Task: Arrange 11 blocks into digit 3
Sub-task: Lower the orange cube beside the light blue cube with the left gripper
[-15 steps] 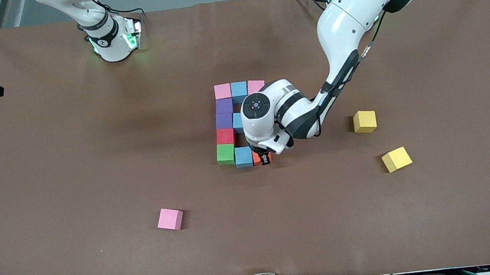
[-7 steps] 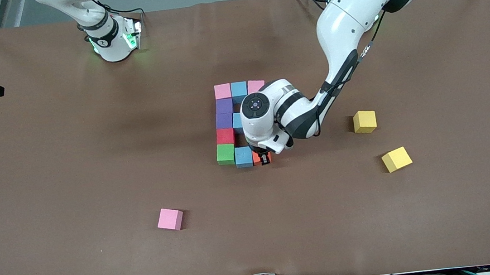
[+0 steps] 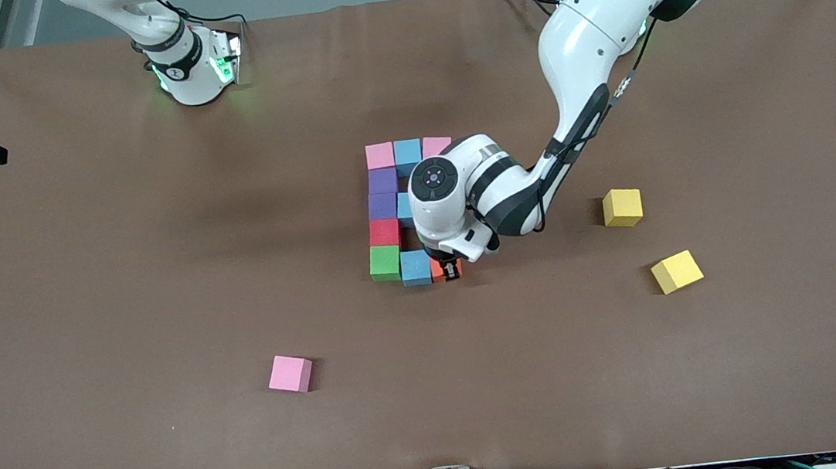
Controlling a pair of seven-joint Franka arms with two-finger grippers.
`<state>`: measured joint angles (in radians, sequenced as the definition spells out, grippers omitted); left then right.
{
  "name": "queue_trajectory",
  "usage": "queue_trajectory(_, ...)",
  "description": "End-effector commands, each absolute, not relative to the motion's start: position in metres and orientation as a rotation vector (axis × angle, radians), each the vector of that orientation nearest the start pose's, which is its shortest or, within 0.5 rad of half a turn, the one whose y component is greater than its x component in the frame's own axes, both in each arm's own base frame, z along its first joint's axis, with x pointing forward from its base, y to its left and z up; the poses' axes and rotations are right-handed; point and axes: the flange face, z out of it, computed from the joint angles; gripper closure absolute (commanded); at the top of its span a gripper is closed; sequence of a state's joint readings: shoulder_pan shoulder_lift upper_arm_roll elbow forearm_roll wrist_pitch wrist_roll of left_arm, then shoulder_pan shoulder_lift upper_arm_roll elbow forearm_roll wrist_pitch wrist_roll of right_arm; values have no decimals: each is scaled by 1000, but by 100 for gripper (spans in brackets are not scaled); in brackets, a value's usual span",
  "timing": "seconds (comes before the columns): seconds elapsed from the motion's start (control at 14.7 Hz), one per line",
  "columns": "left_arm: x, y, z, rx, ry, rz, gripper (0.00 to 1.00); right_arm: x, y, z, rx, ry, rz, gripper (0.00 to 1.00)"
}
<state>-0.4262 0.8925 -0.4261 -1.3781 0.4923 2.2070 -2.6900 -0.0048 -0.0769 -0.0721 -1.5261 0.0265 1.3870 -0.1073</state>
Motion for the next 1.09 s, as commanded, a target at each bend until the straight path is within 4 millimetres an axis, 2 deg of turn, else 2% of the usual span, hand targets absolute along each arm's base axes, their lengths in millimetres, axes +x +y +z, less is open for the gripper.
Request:
queue_trajectory(0.0, 538, -505, 202, 2050, 2327, 81, 74, 502, -34, 676, -3107, -45, 82, 0)
queue_trajectory(0.47, 537, -508, 203, 2049, 2316, 77, 74, 503, -34, 676, -3108, -49, 78, 0)
queue_trajectory(0.54, 538, -507, 203, 2047, 2309, 78, 67, 503, -34, 676, -3108, -49, 78, 0)
queue_trajectory(0.61, 541, -504, 204, 2047, 2306, 82, 39, 504, -34, 676, -3108, -49, 78, 0)
queue_trajectory(0.68, 543, -503, 206, 2048, 2299, 90, 1, 504, -34, 678, -3109, -47, 71, 0)
queue_trajectory(0.88, 550, -497, 215, 2053, 2279, 104, 0, 505, -35, 679, -3113, -48, 66, 0)
queue_trajectory(1.02, 556, -493, 233, 2071, 2238, 121, 0, 505, -35, 684, -3120, -49, 55, 0)
